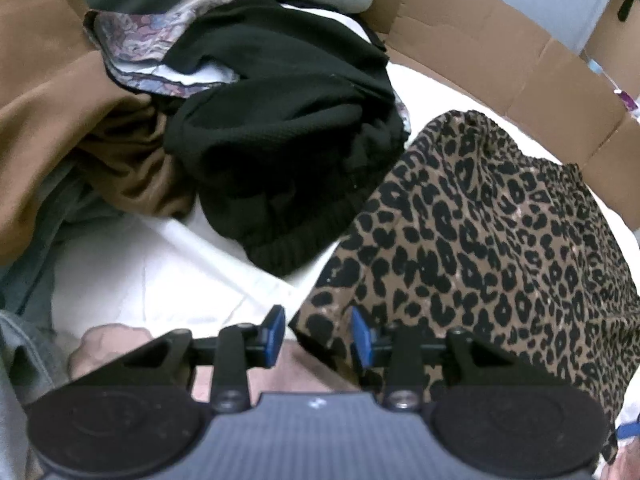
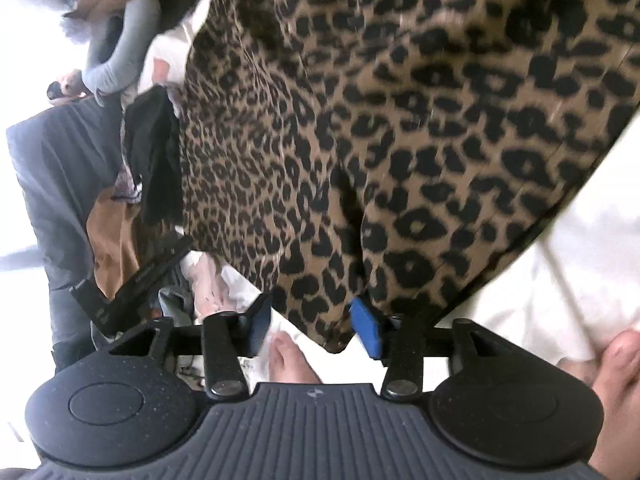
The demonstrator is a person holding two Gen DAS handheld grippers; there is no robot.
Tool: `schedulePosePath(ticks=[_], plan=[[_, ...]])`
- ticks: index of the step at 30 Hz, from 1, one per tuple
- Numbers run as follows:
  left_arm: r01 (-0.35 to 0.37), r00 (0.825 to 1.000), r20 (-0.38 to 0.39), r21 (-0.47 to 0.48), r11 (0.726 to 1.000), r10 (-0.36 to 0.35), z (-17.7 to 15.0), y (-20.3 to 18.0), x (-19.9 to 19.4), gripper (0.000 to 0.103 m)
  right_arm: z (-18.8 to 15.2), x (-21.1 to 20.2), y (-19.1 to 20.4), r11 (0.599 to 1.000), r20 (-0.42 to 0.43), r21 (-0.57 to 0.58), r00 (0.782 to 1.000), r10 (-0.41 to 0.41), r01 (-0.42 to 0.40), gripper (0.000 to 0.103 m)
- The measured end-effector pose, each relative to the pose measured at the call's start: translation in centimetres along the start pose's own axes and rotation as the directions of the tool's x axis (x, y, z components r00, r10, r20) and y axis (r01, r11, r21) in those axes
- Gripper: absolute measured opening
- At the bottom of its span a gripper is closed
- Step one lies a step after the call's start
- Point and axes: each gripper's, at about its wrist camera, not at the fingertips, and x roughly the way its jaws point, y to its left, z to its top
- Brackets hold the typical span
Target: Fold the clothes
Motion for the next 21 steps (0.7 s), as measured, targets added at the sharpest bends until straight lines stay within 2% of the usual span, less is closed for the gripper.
schedulePosePath(ticks=[2, 6, 11, 18, 19, 21], plan=[[0.008, 1.000, 0.002, -0.020, 1.000, -0.008, -0.1, 0.2, 0.3, 0.039, -0.3, 0.7, -0.2, 0.999, -0.012, 0.037, 1.000, -0.006, 0.007, 0.063], [0.012, 1.000, 0.005, -0.033, 0.999, -0.012, -0.2, 0.4, 0.6, 0.039, -0.6, 1.7, -1.2, 0.987, -0.040, 0.155, 0.998, 0.038, -0.031, 0.064], [0.018, 1.000, 0.009, -0.049, 0.999, -0.017, -0.4, 0.7, 1.0, 0.039, -1.7, 3.6, -3.4, 0.938, -0.061, 0.340, 0.994, 0.095, -0.068, 0.064], [0.050, 0.999, 0.017, -0.037, 0.998, -0.049, -0.6, 0.7, 1.6, 0.039, -2.0, 4.1, -4.6, 0.904, -0.004, 0.414, 0.993, 0.121, -0.109, 0.064], [0.049, 0.999, 0.017, -0.036, 0.998, -0.049, -0.6, 0.7, 1.7, 0.039, -2.0, 4.3, -4.6, 0.905, 0.001, 0.412, 0.993, 0.118, -0.108, 0.062], [0.048, 0.999, 0.019, -0.038, 0.998, -0.047, -0.6, 0.8, 1.8, 0.039, -1.9, 4.8, -4.4, 0.911, -0.002, 0.401, 0.994, 0.106, -0.096, 0.053]])
